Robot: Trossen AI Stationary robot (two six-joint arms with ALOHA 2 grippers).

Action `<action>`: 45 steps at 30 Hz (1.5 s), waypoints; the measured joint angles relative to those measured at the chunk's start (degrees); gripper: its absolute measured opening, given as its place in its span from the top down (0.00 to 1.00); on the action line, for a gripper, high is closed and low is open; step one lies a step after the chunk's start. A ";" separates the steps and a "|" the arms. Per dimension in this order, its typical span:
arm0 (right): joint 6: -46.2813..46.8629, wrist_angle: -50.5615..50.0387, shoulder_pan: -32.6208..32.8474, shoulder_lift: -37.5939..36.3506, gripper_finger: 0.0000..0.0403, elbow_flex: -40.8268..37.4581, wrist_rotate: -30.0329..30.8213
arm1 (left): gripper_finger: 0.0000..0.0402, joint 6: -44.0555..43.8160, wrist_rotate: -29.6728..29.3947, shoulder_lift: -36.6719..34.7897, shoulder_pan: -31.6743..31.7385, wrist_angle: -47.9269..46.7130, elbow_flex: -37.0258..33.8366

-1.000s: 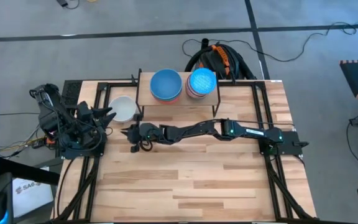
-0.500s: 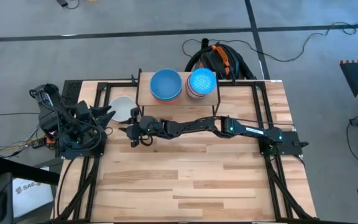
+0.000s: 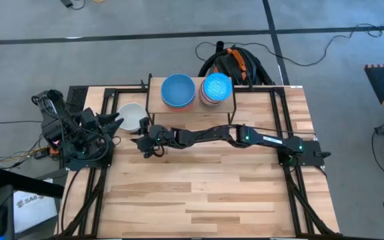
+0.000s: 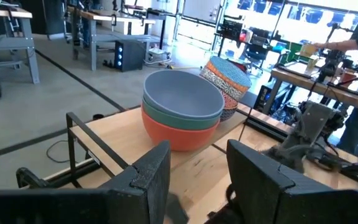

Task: Place and stack bowls onto a shelf
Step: Stack the white bowl on top of the blue bowl on the shelf

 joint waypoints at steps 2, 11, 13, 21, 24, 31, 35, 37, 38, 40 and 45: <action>-1.98 -0.78 -0.16 0.58 0.60 -0.22 0.01 | 0.65 0.00 0.04 0.00 0.00 -0.01 0.00; -4.00 -0.57 -0.33 0.69 0.60 -0.17 -0.74 | 0.65 0.02 0.05 0.00 0.00 -0.02 0.00; -4.34 -0.41 -0.65 0.69 0.60 -0.17 -0.74 | 0.65 0.02 0.04 0.00 0.00 0.00 0.00; -4.43 -0.70 -1.83 0.69 0.60 -0.17 -0.78 | 0.65 0.02 0.05 0.00 0.00 -0.02 0.00; -4.43 -0.84 -1.98 0.69 0.60 -0.17 -0.80 | 0.65 0.00 0.04 0.00 0.00 0.00 0.00; -4.60 -2.57 -2.02 0.69 0.60 -0.17 -0.82 | 0.65 -0.91 0.07 1.26 0.25 0.22 0.00; -4.57 -2.62 -2.26 0.69 0.60 -0.17 -0.93 | 0.65 -1.45 0.72 2.18 1.16 0.32 0.00; -4.46 -3.24 -2.33 0.69 0.60 -0.17 -0.91 | 0.65 -1.53 1.67 2.59 1.76 0.68 0.00; -4.42 -3.83 -2.35 0.69 0.60 -0.17 -0.77 | 0.65 -1.72 2.20 2.83 2.05 0.93 0.00; -4.41 -5.27 -2.03 0.66 0.60 -0.17 1.33 | 0.65 -3.00 4.02 3.20 2.72 1.48 0.00; -1.03 -7.01 0.67 -1.63 0.60 -0.22 5.63 | 0.65 -5.99 12.05 3.39 3.79 1.49 0.00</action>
